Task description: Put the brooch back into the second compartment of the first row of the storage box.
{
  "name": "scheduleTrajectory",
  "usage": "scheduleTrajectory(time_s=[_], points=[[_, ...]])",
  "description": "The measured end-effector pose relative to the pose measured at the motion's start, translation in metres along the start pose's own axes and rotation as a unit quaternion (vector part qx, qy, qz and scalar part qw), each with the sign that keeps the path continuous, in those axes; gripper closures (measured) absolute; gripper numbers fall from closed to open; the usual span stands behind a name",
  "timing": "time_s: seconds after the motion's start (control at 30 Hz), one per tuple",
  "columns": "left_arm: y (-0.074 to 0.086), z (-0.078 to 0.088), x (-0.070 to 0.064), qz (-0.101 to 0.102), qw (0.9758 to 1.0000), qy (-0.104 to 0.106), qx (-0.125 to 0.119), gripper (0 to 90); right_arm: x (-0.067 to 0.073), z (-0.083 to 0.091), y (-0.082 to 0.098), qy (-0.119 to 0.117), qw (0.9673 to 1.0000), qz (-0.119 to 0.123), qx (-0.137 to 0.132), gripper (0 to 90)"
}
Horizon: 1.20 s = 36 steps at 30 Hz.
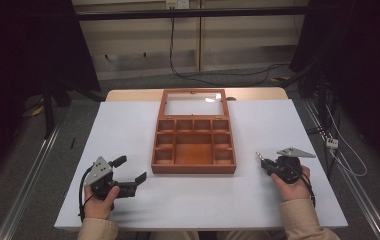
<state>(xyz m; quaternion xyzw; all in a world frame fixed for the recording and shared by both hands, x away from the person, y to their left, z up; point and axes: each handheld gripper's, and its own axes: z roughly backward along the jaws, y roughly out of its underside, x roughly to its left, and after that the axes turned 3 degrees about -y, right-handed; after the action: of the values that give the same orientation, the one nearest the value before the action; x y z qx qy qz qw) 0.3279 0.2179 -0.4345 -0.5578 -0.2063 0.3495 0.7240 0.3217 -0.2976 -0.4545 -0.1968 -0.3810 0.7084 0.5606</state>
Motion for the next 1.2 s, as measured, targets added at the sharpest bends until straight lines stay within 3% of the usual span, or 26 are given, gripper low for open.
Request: scheduleTrajectory(time_s=[0.33, 0.43, 0.73, 1.2], points=[[0.000, -0.003, -0.001, 0.004, 1.0000, 0.008, -0.001, 4.3, 0.003, 0.009, -0.011, -0.035, 0.9991, -0.005, -0.022, 80.5], [-0.001, -0.003, 0.000, 0.007, 0.9999, 0.007, -0.006, 4.4, 0.007, 0.014, -0.020, -0.055, 0.9979, -0.003, -0.032, 80.5], [-0.001, -0.003, 0.000, 0.003, 1.0000, 0.008, -0.002, 4.4, 0.016, 0.015, -0.040, -0.084, 0.9957, 0.007, -0.038, 80.5], [-0.001, -0.003, -0.001, 0.004, 0.9999, 0.012, -0.001, 4.4, 0.026, 0.010, -0.065, -0.106, 0.9933, 0.023, -0.040, 80.5]])
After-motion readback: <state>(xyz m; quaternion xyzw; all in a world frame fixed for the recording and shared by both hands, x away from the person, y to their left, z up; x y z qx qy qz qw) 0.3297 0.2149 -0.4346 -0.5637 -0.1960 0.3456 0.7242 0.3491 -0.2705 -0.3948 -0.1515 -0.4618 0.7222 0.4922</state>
